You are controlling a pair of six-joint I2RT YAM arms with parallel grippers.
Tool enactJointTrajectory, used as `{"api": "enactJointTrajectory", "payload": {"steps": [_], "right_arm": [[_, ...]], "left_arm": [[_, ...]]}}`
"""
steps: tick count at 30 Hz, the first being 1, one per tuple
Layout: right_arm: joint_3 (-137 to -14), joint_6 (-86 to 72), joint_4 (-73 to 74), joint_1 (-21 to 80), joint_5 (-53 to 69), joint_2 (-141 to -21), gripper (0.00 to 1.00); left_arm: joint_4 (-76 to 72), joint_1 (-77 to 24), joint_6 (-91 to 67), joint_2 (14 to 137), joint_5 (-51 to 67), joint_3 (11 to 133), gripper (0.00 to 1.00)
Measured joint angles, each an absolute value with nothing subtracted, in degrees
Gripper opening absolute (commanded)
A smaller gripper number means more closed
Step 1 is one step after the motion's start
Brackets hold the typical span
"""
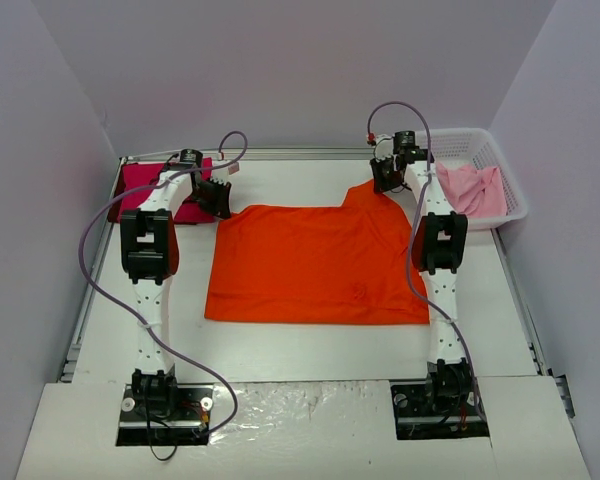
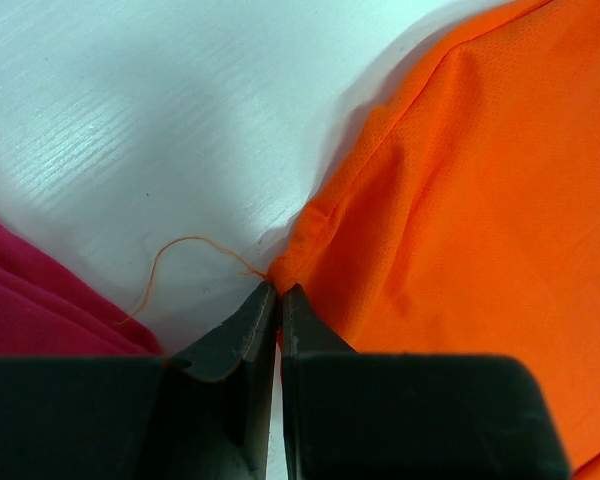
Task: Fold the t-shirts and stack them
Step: Grap the side of the flattened tshirt furthest away from the robot with both arms
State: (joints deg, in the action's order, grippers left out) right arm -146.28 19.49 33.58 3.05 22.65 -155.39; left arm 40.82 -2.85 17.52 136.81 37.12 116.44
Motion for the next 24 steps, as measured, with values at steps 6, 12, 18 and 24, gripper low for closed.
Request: {"api": "enactJointTrajectory", "payload": {"steps": [6, 12, 18, 24], "right_arm": [[-145.6, 19.4, 32.7, 3.0, 20.7, -155.1, 0.00], [-141.8, 19.7, 32.0, 2.8, 19.4, -152.5, 0.00], [-137.4, 20.0, 31.9, 2.2, 19.3, -147.4, 0.00], [-134.0, 20.5, 31.9, 1.8, 19.3, -141.3, 0.00]], "left_arm": [[40.8, -2.9, 17.5, 136.8, 36.8, 116.5, 0.02], [40.8, -2.9, 17.2, 136.4, 35.5, 116.4, 0.02], [40.4, -2.9, 16.3, 132.0, 34.6, 114.3, 0.02], [39.5, -2.9, 15.8, 126.4, 34.7, 113.2, 0.02]]}}
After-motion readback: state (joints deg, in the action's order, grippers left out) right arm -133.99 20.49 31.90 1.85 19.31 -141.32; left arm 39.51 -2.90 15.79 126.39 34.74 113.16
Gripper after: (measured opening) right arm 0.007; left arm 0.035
